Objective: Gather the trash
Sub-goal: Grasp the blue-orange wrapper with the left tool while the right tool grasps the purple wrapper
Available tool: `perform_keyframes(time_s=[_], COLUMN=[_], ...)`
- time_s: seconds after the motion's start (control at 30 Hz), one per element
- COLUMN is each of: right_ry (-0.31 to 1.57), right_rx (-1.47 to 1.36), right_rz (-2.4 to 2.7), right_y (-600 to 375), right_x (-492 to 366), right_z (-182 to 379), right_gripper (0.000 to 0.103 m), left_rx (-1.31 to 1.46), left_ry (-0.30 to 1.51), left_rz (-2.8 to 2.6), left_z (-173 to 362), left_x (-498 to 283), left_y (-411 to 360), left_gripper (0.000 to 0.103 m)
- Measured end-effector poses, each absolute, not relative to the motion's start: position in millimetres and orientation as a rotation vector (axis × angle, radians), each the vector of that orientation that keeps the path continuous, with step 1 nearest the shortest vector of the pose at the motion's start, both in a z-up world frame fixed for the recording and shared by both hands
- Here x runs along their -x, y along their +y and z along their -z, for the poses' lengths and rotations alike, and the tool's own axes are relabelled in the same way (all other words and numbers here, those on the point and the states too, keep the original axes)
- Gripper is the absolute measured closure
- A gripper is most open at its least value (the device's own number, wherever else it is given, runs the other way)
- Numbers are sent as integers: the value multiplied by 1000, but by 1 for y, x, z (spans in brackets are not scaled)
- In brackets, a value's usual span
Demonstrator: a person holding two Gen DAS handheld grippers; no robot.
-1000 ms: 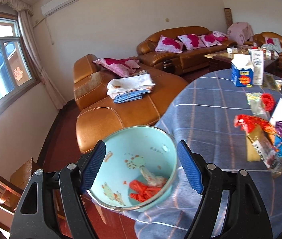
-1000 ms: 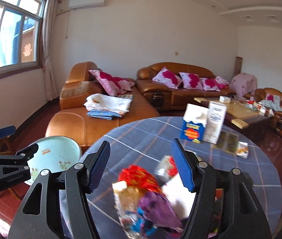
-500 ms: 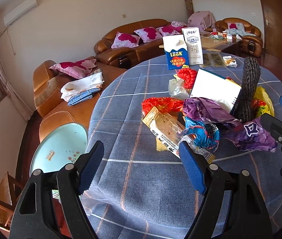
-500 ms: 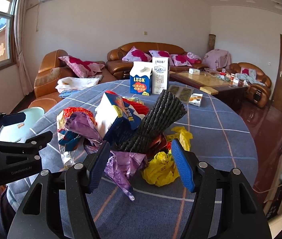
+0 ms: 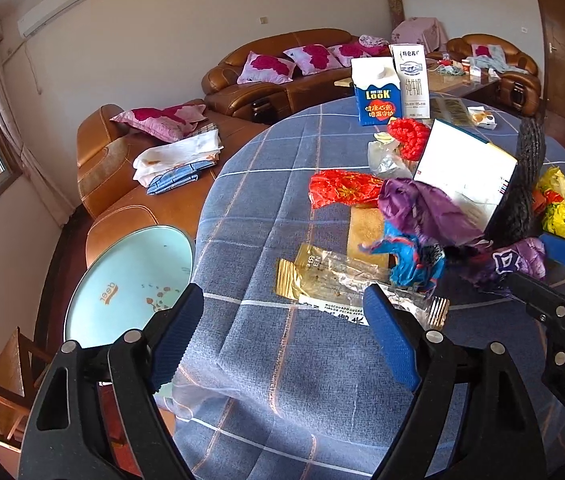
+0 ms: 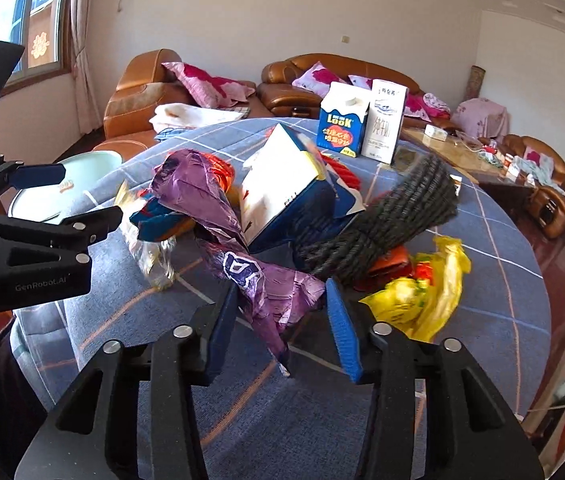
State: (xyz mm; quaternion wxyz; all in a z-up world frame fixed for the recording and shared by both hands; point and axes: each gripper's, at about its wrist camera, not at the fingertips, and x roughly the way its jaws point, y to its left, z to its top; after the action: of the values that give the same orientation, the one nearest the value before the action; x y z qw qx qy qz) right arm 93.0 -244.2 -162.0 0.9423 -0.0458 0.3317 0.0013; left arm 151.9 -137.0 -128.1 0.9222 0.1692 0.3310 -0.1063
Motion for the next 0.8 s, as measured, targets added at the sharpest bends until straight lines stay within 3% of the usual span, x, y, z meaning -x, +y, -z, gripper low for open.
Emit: perform_keyframes(time_s=[0.1, 0.2, 0.4, 0.5, 0.53, 0.57, 0.63, 0.8], right_ry=[665, 625, 617, 616, 615, 609, 620, 639], right_rx=[87, 62, 28, 11, 17, 31, 46, 111], right_rz=[-20, -25, -50, -73, -70, -59, -65, -66], right_y=[-243, -242, -245, -247, -247, -247, -245, -239], right_x=[-89, -84, -83, -80, -79, -79, -84, -101], right_z=[159, 150, 145, 145, 144, 144, 144, 149], right_gripper=[77, 99, 100, 90, 73, 66, 66, 47], left_rx=[-334, -320, -316, -313, -312, -310, -309, -318], left_ry=[675, 673, 662, 660, 662, 664, 669, 683], left_rz=[216, 216, 225, 216, 213, 208, 205, 198], left_z=[126, 124, 119, 118, 118, 118, 121, 126], left_x=[-151, -150, -149, -151, -152, -153, -155, -155], left_y=[-132, -129, -128, -127, -126, -124, -123, -120], left_gripper=[22, 22, 22, 22, 22, 22, 22, 22])
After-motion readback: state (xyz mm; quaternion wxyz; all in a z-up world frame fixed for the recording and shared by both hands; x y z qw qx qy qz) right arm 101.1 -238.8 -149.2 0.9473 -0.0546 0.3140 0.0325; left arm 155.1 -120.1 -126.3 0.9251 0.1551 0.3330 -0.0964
